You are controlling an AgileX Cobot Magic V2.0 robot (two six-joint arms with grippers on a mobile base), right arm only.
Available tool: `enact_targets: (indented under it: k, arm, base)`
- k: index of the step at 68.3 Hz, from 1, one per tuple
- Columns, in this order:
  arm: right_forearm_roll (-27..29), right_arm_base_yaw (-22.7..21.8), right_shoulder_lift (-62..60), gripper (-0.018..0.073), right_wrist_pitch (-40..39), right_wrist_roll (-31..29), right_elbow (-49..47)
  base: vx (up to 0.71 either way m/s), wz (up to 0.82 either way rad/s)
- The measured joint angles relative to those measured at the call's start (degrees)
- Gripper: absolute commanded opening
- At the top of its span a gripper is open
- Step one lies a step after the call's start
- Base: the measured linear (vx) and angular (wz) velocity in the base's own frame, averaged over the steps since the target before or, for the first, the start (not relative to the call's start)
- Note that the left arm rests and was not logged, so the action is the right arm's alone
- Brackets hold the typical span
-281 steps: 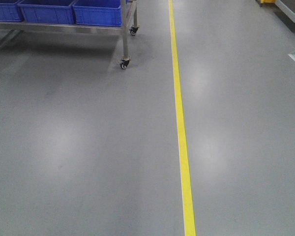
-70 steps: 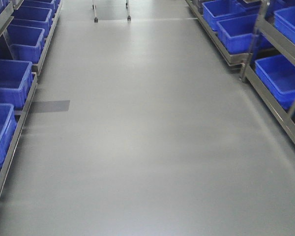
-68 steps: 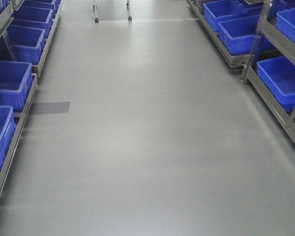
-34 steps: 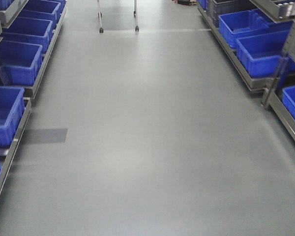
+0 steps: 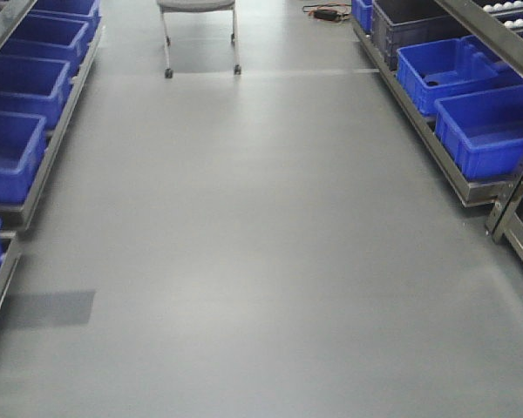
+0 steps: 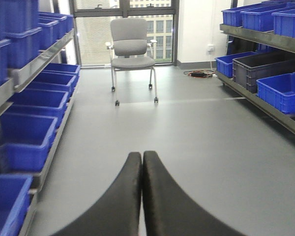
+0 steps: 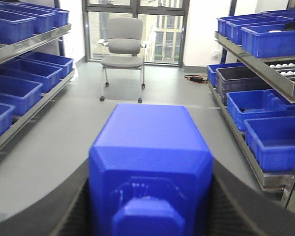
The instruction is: Pour parts from conveyor to right shelf
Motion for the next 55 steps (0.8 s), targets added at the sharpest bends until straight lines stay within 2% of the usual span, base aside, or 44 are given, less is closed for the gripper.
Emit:
enact_targets:
  k: [33,44,55]
  arm:
    - [0.00,0.00,0.00,-0.0006,0.00,0.00,0.00]
    - [0.00,0.00,0.00,-0.0006,0.00,0.00,0.00]
    - [0.00,0.00,0.00,-0.0006,0.00,0.00,0.00]
  base:
    - [0.55,-0.05]
    - [0.35,0.38]
    - [0.28,0.73]
